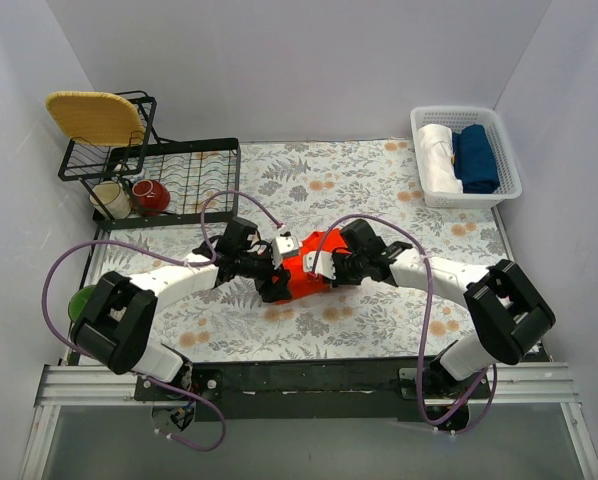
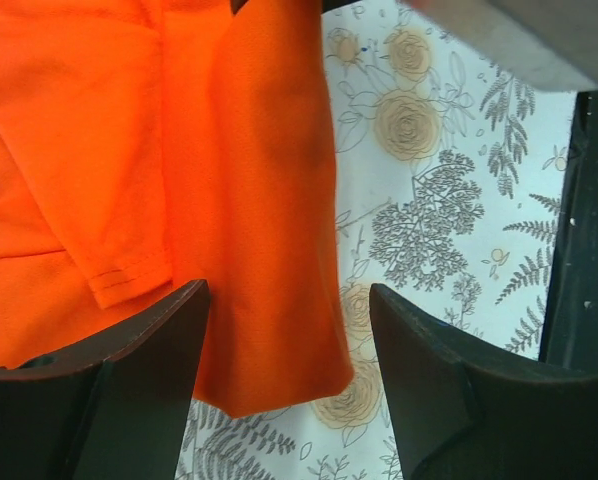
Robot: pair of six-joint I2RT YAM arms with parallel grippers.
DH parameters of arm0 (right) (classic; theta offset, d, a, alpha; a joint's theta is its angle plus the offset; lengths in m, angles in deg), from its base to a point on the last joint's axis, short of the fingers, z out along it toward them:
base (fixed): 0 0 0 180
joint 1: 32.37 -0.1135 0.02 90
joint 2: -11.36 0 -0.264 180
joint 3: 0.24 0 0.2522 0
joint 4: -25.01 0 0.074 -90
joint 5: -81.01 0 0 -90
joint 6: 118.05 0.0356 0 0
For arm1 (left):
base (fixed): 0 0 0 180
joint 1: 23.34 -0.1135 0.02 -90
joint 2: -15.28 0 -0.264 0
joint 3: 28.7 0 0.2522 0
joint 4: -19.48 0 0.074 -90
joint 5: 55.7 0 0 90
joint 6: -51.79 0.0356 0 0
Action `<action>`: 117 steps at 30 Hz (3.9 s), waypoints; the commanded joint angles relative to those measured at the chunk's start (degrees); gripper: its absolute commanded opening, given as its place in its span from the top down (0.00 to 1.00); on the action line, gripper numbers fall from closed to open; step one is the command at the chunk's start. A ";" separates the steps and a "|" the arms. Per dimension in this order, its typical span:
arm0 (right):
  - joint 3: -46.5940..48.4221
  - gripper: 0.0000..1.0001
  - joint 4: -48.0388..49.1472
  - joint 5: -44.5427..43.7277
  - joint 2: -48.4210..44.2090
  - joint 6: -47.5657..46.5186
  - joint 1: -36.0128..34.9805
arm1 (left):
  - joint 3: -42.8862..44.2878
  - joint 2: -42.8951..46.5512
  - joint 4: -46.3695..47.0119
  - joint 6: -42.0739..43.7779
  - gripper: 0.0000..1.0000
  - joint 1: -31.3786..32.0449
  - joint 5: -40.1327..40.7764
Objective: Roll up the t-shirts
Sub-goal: Roll the T-shirt to the center of the board.
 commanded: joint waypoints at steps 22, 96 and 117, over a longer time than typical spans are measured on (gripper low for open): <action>6.36 0.90 -20.13 6.85 -1.45 6.85 1.65 | 10.26 -6.66 -33.98 15.30 1.00 3.54 -11.55; 61.91 0.99 -61.11 25.05 63.59 0.51 6.41 | -3.68 0.28 -16.14 22.53 0.44 15.31 17.42; 27.78 0.02 -24.00 24.91 12.85 7.19 20.12 | -5.65 -1.21 -16.48 21.40 1.00 11.72 3.57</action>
